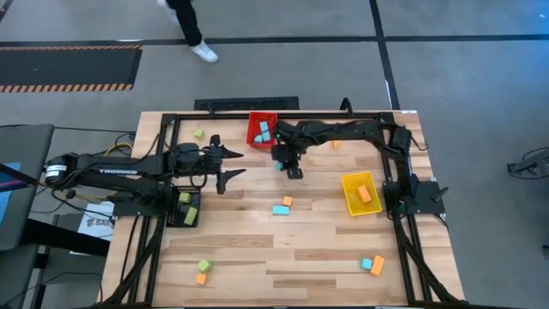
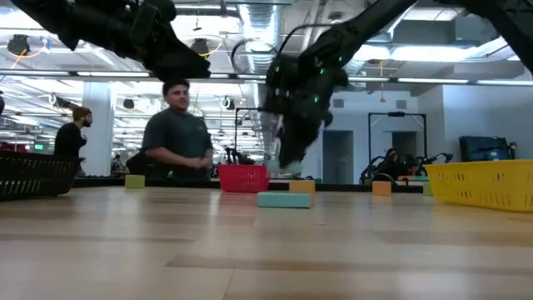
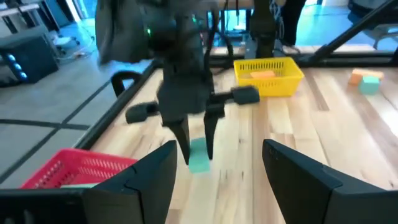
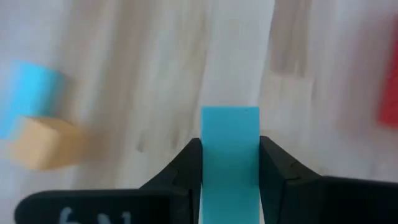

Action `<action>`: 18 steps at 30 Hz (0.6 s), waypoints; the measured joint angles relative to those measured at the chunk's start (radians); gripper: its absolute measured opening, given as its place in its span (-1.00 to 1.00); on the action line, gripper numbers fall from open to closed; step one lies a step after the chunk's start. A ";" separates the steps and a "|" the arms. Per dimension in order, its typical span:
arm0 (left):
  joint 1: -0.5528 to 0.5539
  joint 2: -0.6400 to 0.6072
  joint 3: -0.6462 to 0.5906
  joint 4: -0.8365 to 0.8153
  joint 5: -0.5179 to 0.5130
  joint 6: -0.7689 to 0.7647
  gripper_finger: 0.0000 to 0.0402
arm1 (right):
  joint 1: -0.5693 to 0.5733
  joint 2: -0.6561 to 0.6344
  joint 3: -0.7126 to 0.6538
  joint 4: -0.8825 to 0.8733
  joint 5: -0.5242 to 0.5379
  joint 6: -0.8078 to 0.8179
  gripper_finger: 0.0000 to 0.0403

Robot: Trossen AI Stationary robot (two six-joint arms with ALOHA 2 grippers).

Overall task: Sort & place blocks by color
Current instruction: Put the light blue block into the red bin

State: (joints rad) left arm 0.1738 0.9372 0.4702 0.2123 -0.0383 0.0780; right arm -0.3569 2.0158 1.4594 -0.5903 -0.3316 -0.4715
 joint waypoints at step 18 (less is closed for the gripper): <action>-0.005 -0.167 0.000 -0.158 -0.150 -0.012 0.13 | -0.118 0.108 0.141 0.428 0.180 0.412 -0.45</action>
State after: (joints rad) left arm 0.1688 0.7706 0.4702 0.0547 -0.1880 0.0662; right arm -0.4749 2.1241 1.6005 -0.1623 -0.1518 -0.0596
